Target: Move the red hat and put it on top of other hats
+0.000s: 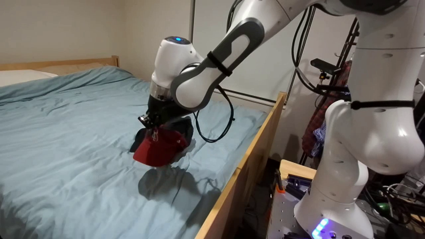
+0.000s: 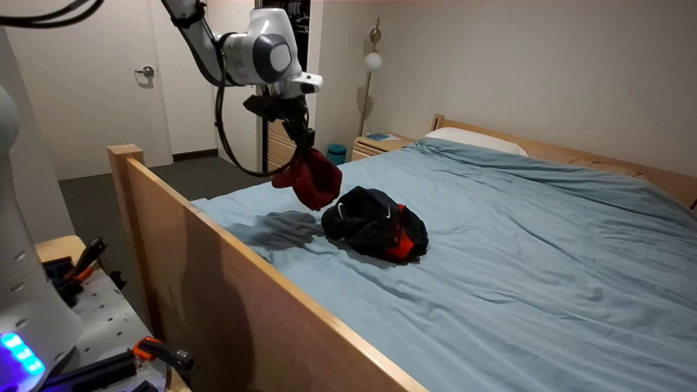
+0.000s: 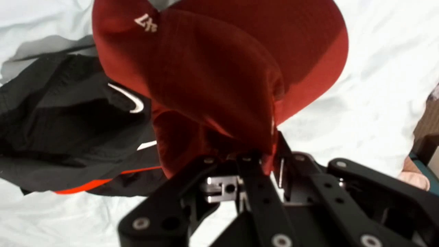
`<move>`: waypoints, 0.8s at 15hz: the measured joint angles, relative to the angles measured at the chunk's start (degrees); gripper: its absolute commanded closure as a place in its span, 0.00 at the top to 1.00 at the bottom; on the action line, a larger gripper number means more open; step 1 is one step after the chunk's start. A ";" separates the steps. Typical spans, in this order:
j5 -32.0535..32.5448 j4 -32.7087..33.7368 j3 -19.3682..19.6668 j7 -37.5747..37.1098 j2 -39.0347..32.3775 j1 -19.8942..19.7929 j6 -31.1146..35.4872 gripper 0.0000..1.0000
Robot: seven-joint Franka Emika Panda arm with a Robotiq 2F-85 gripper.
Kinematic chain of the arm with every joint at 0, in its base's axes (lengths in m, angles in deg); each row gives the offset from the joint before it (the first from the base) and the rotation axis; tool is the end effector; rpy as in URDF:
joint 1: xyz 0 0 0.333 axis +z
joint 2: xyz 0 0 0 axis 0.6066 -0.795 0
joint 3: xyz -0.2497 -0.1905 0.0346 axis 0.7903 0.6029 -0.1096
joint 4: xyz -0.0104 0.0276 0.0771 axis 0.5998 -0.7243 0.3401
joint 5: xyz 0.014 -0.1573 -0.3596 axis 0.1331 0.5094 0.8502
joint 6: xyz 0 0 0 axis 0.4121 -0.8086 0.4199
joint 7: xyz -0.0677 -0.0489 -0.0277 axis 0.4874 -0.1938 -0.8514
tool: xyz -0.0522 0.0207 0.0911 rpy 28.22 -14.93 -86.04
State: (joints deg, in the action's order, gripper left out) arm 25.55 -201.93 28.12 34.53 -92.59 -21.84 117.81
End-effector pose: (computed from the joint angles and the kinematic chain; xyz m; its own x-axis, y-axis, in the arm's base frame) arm 0.5542 0.0823 0.3222 0.9125 -0.2109 0.3505 -0.2175 -0.9758 -0.0209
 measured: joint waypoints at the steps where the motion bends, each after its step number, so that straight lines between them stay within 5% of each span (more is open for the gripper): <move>1: 0.12 1.04 0.03 -0.56 0.34 -0.71 0.01 0.02; 12: 9.52 7.53 6.67 -5.30 -2.47 -4.31 0.00 0.02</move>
State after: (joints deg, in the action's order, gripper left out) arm 35.07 -194.41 34.79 29.23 -95.07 -26.14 117.81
